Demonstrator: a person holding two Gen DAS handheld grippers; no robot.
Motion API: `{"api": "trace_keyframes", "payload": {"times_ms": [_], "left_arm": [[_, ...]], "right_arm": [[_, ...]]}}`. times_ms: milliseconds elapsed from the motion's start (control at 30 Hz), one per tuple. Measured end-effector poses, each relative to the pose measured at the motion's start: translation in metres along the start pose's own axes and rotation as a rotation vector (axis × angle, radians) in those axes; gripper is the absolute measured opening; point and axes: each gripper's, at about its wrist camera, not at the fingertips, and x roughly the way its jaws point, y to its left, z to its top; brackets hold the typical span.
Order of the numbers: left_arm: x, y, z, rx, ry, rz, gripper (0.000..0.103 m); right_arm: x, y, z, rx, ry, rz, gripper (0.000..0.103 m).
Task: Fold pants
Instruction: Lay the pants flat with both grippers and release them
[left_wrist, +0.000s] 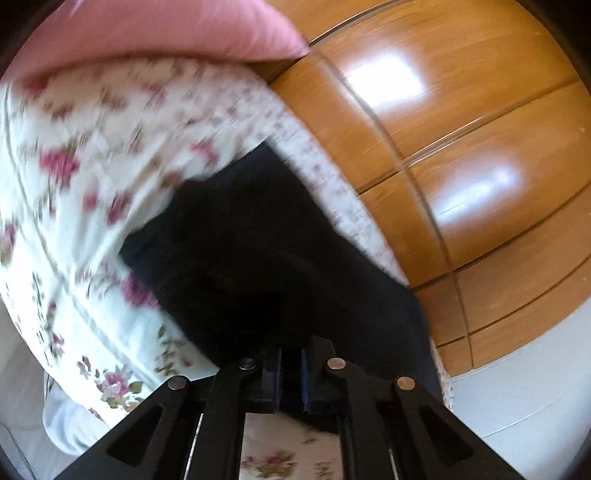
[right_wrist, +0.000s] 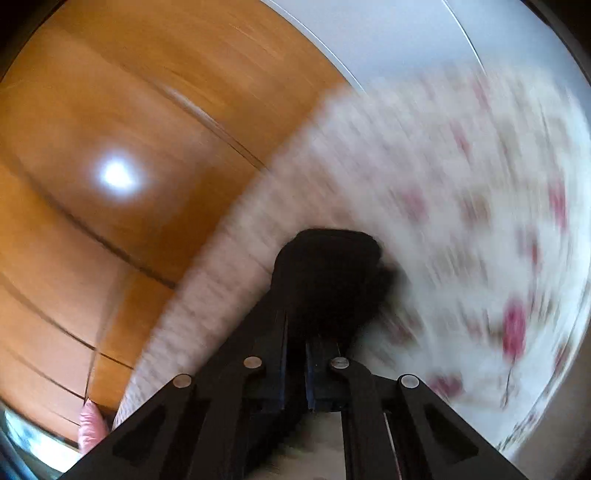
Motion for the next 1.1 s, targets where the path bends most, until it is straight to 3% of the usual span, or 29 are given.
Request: {"api": "trace_keyframes", "payload": {"times_ms": [33, 100, 167, 233, 333, 400, 533, 633, 700, 733, 767, 833, 933, 1000, 1067, 1100], "left_arm": [[0.000, 0.001, -0.002, -0.004, -0.011, -0.016, 0.009], [-0.001, -0.003, -0.003, 0.022, -0.020, -0.016, 0.013], [0.000, -0.008, -0.005, 0.064, -0.028, 0.002, 0.016], [0.001, -0.013, -0.007, 0.085, -0.038, 0.007, 0.018], [-0.003, -0.012, -0.005, 0.078, -0.041, -0.005, 0.022], [-0.002, -0.011, -0.005, 0.075, -0.039, -0.012, 0.023], [-0.001, -0.011, -0.004, 0.076, -0.041, -0.016, 0.026], [-0.002, -0.014, -0.001, 0.090, -0.046, -0.024, 0.030], [-0.007, -0.016, 0.003, 0.111, -0.063, -0.014, 0.028], [-0.012, -0.017, 0.004, 0.122, -0.088, 0.014, 0.018], [-0.017, -0.017, 0.005, 0.127, -0.109, 0.047, 0.010], [-0.025, -0.010, 0.005, 0.090, -0.112, 0.060, 0.009], [-0.031, -0.003, -0.003, 0.082, -0.074, 0.118, 0.010], [-0.036, -0.006, -0.005, 0.114, -0.079, 0.178, 0.018], [-0.045, -0.012, -0.005, 0.146, -0.124, 0.242, 0.038], [-0.052, -0.015, -0.004, 0.152, -0.161, 0.262, 0.041]], "right_arm": [[-0.005, -0.007, -0.002, 0.050, -0.047, 0.058, 0.010], [-0.015, 0.004, 0.002, 0.031, -0.071, 0.007, 0.013], [-0.031, 0.033, 0.001, -0.118, -0.172, -0.112, 0.025], [-0.042, 0.074, -0.010, -0.330, -0.256, -0.229, 0.052], [-0.041, 0.132, -0.042, -0.593, -0.321, -0.252, 0.055], [-0.029, 0.160, -0.063, -0.689, -0.284, -0.231, 0.055], [0.012, 0.199, -0.137, -0.783, -0.036, -0.019, 0.055], [0.039, 0.221, -0.194, -0.890, 0.097, 0.059, 0.055], [0.051, 0.232, -0.225, -0.943, 0.145, 0.090, 0.055], [0.057, 0.237, -0.240, -0.967, 0.169, 0.098, 0.055], [0.061, 0.237, -0.247, -0.980, 0.170, 0.090, 0.056], [0.060, 0.236, -0.261, -1.019, 0.115, 0.059, 0.057], [0.060, 0.233, -0.257, -1.019, 0.112, 0.079, 0.057], [0.058, 0.227, -0.257, -0.999, 0.108, 0.100, 0.058], [0.058, 0.226, -0.258, -1.001, 0.092, 0.105, 0.058], [0.056, 0.228, -0.259, -1.007, 0.083, 0.107, 0.058]]}}
